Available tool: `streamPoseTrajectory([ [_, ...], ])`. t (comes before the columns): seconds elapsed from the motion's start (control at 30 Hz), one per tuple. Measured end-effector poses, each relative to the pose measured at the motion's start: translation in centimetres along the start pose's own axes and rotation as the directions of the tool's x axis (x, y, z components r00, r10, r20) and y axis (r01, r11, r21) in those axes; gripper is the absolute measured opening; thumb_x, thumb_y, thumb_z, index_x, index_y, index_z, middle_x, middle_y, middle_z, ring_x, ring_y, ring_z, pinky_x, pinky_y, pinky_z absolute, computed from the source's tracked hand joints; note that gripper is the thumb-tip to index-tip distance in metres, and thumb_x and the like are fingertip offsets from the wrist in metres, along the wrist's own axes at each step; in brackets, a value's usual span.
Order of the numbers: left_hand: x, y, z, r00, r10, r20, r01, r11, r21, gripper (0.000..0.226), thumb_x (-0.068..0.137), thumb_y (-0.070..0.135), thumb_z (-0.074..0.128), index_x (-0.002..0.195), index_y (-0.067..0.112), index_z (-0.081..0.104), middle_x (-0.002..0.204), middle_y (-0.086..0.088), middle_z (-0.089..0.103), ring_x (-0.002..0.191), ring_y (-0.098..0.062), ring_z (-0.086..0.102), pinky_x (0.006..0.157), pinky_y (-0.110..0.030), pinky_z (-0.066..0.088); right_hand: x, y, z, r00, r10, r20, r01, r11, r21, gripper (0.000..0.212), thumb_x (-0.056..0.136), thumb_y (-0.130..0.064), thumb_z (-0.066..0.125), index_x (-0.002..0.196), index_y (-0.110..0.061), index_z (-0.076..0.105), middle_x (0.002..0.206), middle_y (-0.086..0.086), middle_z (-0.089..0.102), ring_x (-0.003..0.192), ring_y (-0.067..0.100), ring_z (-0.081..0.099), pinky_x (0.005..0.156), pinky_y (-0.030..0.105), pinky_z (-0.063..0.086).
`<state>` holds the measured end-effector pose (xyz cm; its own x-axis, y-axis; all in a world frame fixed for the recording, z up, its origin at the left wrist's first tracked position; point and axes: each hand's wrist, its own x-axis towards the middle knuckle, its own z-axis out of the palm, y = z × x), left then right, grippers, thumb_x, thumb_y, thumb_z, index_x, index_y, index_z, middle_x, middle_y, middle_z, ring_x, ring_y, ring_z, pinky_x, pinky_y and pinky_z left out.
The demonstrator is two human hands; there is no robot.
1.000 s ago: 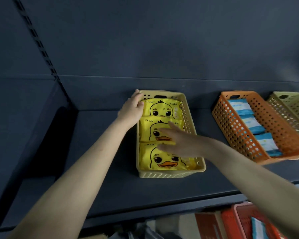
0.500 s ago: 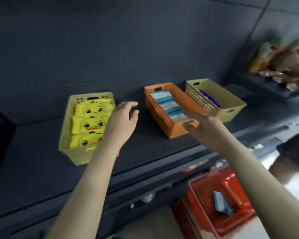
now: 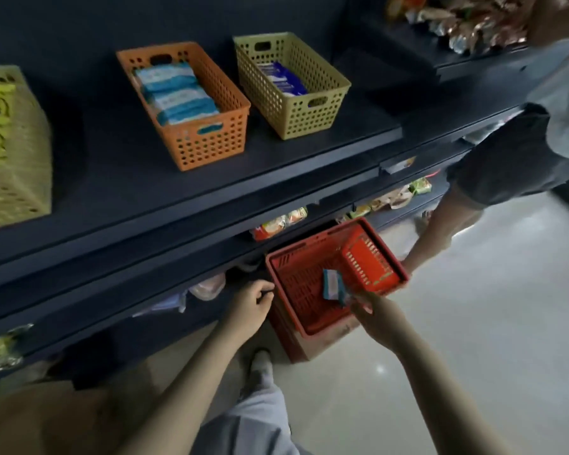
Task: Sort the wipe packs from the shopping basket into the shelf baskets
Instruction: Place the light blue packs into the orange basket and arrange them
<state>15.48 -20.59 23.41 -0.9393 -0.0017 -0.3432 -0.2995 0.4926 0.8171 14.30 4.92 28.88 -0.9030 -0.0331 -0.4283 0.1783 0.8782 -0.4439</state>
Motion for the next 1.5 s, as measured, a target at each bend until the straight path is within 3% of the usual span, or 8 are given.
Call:
streamPoseTrajectory([
  [0.27, 7.9, -2.8, 10.2, 0.940, -0.316, 0.132, 0.323, 0.946, -0.037, 0.021, 0.097, 0.020, 0.051, 0.111, 0.015, 0.066, 0.114, -0.001, 0.067, 0.109, -0.016, 0.061, 0.083, -0.020, 0.040, 9.3, 9.5, 0.8, 0.957, 0.169, 0.236, -0.166, 0.986, -0.031, 0.032, 0.097, -0.025, 0.052, 0.126, -0.016, 0.064, 0.126, 0.007, 0.065, 0.117, 0.025, 0.059, 0.080, 0.021, 0.035],
  [0.57, 25.2, -8.8, 23.7, 0.859, -0.469, 0.205, 0.484, 0.875, -0.027, 0.019, 0.097, 0.020, 0.053, 0.111, 0.012, 0.063, 0.114, -0.005, 0.064, 0.110, -0.020, 0.059, 0.087, -0.023, 0.043, 29.5, 19.1, 6.9, 0.906, 0.297, 0.301, -0.339, 0.935, 0.100, 0.049, 0.098, -0.021, 0.049, 0.145, -0.021, 0.033, 0.131, 0.009, 0.050, 0.120, 0.031, 0.052, 0.096, 0.041, 0.048],
  [0.87, 35.3, -15.1, 36.7, 0.782, -0.615, 0.099, 0.622, 0.765, -0.165, 0.034, 0.090, 0.022, 0.065, 0.119, 0.005, 0.058, 0.118, -0.012, 0.064, 0.111, -0.026, 0.060, 0.090, -0.031, 0.046, 42.1, 27.2, 17.0, 0.794, 0.353, 0.495, -0.456, 0.884, 0.100, 0.034, 0.088, -0.008, 0.061, 0.114, -0.025, 0.049, 0.112, 0.004, 0.055, 0.110, 0.022, 0.056, 0.096, 0.040, 0.051],
  [1.03, 36.2, -15.4, 39.2, 0.766, -0.641, 0.045, 0.642, 0.762, -0.085, 0.029, 0.085, 0.025, 0.071, 0.109, 0.011, 0.061, 0.114, -0.009, 0.066, 0.106, -0.027, 0.062, 0.087, -0.034, 0.048, 43.9, 30.0, 19.4, 0.818, 0.362, 0.446, -0.429, 0.901, 0.055, 0.022, 0.097, -0.032, 0.046, 0.117, -0.029, 0.056, 0.135, 0.010, 0.054, 0.125, 0.027, 0.050, 0.106, 0.037, 0.039],
  [1.1, 36.1, -15.4, 39.2, 0.747, -0.664, 0.025, 0.663, 0.743, -0.089, 0.025, 0.086, 0.022, 0.070, 0.107, 0.011, 0.062, 0.113, -0.009, 0.067, 0.106, -0.027, 0.062, 0.081, -0.031, 0.045, 43.7, 29.2, 18.9, 0.822, 0.372, 0.432, -0.474, 0.867, 0.156, 0.005, 0.095, -0.031, 0.052, 0.099, -0.030, 0.055, 0.119, 0.009, 0.063, 0.107, 0.024, 0.062, 0.095, 0.037, 0.051],
  [1.27, 34.8, -17.1, 37.6, 0.699, -0.715, 0.030, 0.709, 0.687, -0.157, 0.018, 0.091, 0.023, 0.064, 0.108, 0.019, 0.060, 0.112, 0.000, 0.062, 0.103, -0.018, 0.059, 0.066, -0.021, 0.040, 42.3, 27.8, 18.2, 0.746, 0.377, 0.549, -0.571, 0.787, 0.235, 0.020, 0.094, -0.020, 0.058, 0.113, -0.019, 0.053, 0.100, 0.005, 0.067, 0.091, 0.020, 0.068, 0.078, 0.038, 0.058],
  [1.4, 34.3, -18.7, 36.7, 0.606, -0.783, 0.137, 0.769, 0.534, -0.351, 0.017, 0.090, 0.023, 0.066, 0.101, 0.027, 0.053, 0.118, -0.003, 0.062, 0.102, -0.022, 0.061, 0.086, -0.042, 0.056, 41.9, 26.8, 18.2, 0.715, 0.369, 0.594, -0.599, 0.761, 0.248, 0.007, 0.094, -0.017, 0.058, 0.093, -0.022, 0.053, 0.094, 0.004, 0.066, 0.088, 0.018, 0.066, 0.090, 0.039, 0.054],
  [1.5, 34.3, -19.1, 36.5, 0.563, -0.795, 0.227, 0.781, 0.422, -0.461, 0.026, 0.092, 0.019, 0.063, 0.117, 0.020, 0.052, 0.118, -0.007, 0.063, 0.102, -0.024, 0.063, 0.078, -0.037, 0.057, 41.7, 26.5, 18.6, 0.685, 0.380, 0.621, -0.629, 0.740, 0.240, 0.007, 0.093, -0.021, 0.059, 0.098, -0.020, 0.054, 0.101, 0.008, 0.067, 0.095, 0.022, 0.066, 0.092, 0.041, 0.054],
])
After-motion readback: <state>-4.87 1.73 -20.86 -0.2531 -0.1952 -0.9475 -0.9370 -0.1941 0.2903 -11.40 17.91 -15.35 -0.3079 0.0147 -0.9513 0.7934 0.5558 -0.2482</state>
